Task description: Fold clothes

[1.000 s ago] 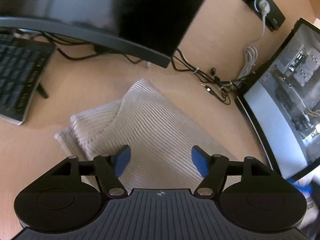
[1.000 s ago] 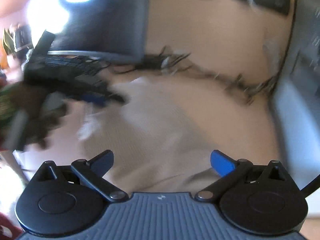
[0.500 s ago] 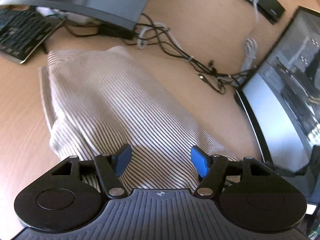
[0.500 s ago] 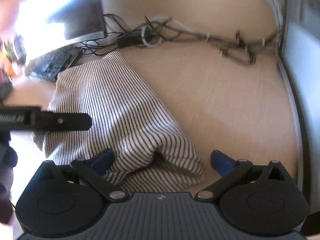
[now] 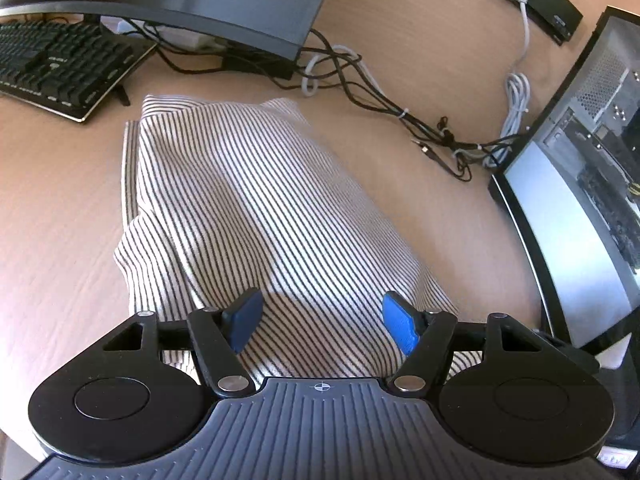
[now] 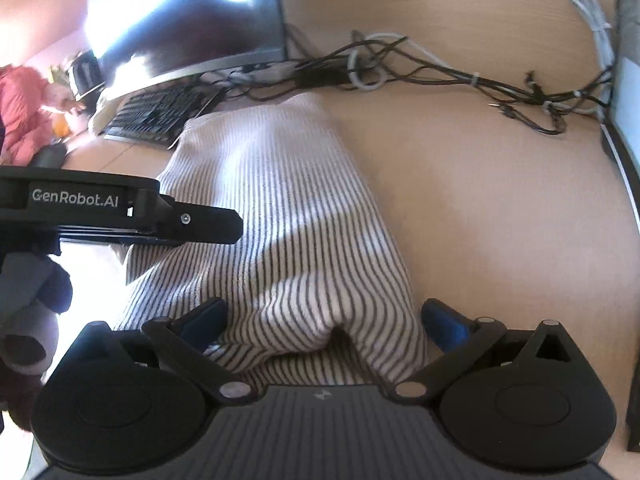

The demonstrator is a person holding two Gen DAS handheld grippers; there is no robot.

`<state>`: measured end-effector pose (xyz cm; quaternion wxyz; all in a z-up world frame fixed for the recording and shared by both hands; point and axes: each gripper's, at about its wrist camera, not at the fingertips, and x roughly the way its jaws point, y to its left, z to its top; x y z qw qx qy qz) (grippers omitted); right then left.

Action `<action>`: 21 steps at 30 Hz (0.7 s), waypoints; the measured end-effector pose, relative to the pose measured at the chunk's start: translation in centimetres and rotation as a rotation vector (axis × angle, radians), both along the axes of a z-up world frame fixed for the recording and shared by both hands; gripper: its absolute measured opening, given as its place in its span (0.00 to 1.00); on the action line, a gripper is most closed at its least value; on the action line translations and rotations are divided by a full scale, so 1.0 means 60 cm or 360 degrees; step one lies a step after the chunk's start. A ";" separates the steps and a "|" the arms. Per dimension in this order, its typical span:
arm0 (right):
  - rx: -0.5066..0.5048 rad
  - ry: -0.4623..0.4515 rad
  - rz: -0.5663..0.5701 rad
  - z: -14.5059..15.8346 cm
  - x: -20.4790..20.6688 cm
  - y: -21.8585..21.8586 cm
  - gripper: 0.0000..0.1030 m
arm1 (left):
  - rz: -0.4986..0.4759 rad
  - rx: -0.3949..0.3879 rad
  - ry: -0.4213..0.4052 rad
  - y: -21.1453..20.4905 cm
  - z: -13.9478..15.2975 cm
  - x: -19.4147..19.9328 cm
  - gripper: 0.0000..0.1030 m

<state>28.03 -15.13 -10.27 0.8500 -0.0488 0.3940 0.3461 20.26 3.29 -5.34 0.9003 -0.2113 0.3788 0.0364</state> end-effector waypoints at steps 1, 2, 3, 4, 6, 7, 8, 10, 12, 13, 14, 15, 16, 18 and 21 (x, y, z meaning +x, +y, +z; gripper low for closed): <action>-0.0004 0.0006 0.0008 0.001 0.001 0.001 1.00 | -0.0006 -0.0010 -0.0004 0.003 0.000 -0.001 0.70; -0.0003 0.0015 0.0012 0.002 0.002 0.000 1.00 | -0.0009 -0.0019 -0.0007 0.004 0.000 -0.002 0.70; -0.0001 0.0025 0.0015 0.003 0.004 -0.001 1.00 | -0.0009 -0.0026 -0.0009 0.005 0.000 -0.002 0.70; 0.0003 0.0043 0.0013 0.005 0.006 -0.004 1.00 | -0.0009 -0.0033 -0.0011 0.006 0.000 -0.003 0.70; 0.0014 0.0056 0.0004 0.012 0.009 -0.010 1.00 | -0.0011 -0.0043 -0.0012 0.008 0.002 -0.003 0.70; 0.0022 0.0045 -0.0002 0.017 0.010 -0.013 1.00 | -0.0010 -0.0050 -0.0015 0.009 0.002 -0.004 0.71; 0.0030 0.0034 -0.0008 0.023 0.010 -0.017 1.00 | -0.0006 -0.0063 -0.0019 0.011 0.002 -0.004 0.71; 0.0014 -0.0070 0.0000 0.040 0.005 -0.020 1.00 | 0.0006 -0.0085 -0.0028 0.014 0.002 -0.005 0.71; 0.0004 -0.0171 0.0023 0.058 -0.002 -0.022 1.00 | 0.0018 -0.0102 -0.0035 0.016 0.002 -0.007 0.72; 0.0005 -0.0213 0.0045 0.067 -0.005 -0.021 1.00 | 0.0024 -0.0107 -0.0038 0.017 0.003 -0.008 0.73; 0.0006 -0.0243 0.0073 0.074 -0.008 -0.020 1.00 | 0.0031 -0.0110 -0.0043 0.018 0.006 -0.009 0.74; 0.0003 -0.0268 0.0108 0.081 -0.011 -0.015 1.00 | 0.0042 -0.0105 -0.0049 0.019 0.010 -0.011 0.76; 0.0006 -0.0288 0.0137 0.086 -0.014 -0.010 1.00 | 0.0057 -0.0095 -0.0056 0.021 0.015 -0.014 0.78; 0.0026 -0.0323 0.0202 0.095 -0.022 -0.002 1.00 | 0.0084 -0.0068 -0.0083 0.029 0.027 -0.022 0.78; 0.0039 -0.0404 0.0327 0.108 -0.039 0.015 0.98 | 0.0159 0.0011 -0.0118 0.049 0.049 -0.041 0.82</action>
